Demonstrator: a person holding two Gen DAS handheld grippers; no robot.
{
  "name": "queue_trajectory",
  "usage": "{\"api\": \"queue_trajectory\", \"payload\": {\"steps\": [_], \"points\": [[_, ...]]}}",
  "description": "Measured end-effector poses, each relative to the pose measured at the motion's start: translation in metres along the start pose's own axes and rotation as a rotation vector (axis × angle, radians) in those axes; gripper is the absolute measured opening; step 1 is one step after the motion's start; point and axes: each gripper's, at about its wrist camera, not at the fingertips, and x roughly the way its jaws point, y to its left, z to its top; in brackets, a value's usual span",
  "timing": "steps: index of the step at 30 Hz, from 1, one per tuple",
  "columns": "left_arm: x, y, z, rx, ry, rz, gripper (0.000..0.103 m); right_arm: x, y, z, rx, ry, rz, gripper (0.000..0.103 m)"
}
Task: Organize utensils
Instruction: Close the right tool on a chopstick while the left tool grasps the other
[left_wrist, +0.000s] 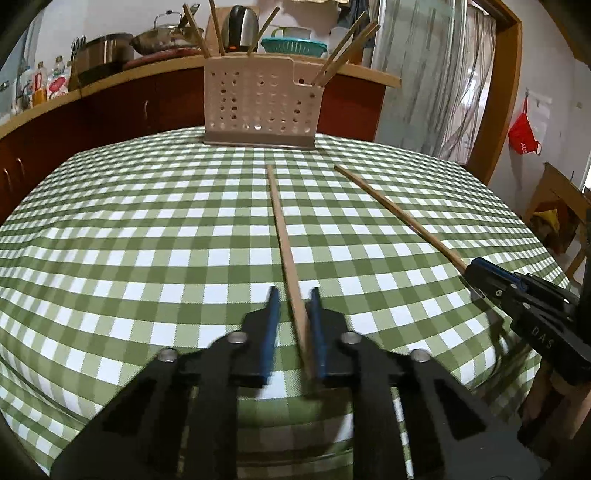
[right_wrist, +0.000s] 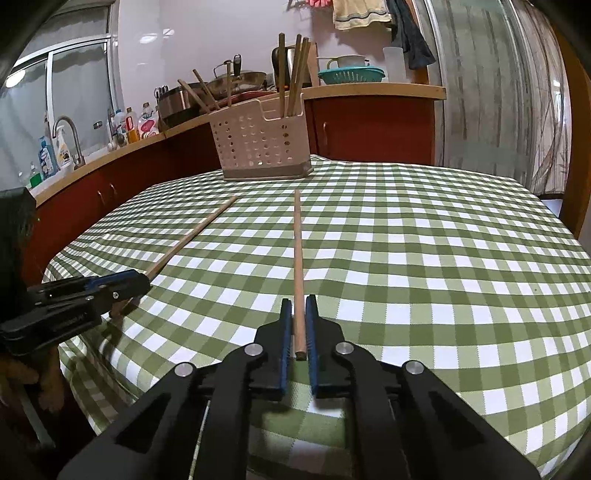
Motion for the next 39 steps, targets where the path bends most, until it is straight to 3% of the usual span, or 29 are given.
{"api": "queue_trajectory", "payload": {"steps": [15, 26, 32, 37, 39], "points": [[0.008, 0.045, 0.019, -0.075, -0.015, 0.041, 0.007, 0.028, 0.021, 0.020, -0.034, 0.000, 0.030, 0.007], [0.015, 0.056, 0.022, -0.091, -0.009, 0.053, 0.007, 0.031, 0.021, 0.016, -0.026, 0.011, 0.037, 0.008], [0.011, 0.055, 0.016, -0.095, -0.023, 0.061, 0.007, 0.026, 0.023, 0.013, -0.053, 0.004, 0.030, 0.019], [0.006, 0.052, 0.011, -0.087, -0.032, 0.058, 0.007, 0.025, 0.022, 0.012, -0.049, 0.009, 0.028, 0.017], [0.006, 0.052, 0.011, -0.085, -0.031, 0.053, 0.007, 0.024, 0.022, 0.012, -0.048, 0.010, 0.029, 0.010]]}}
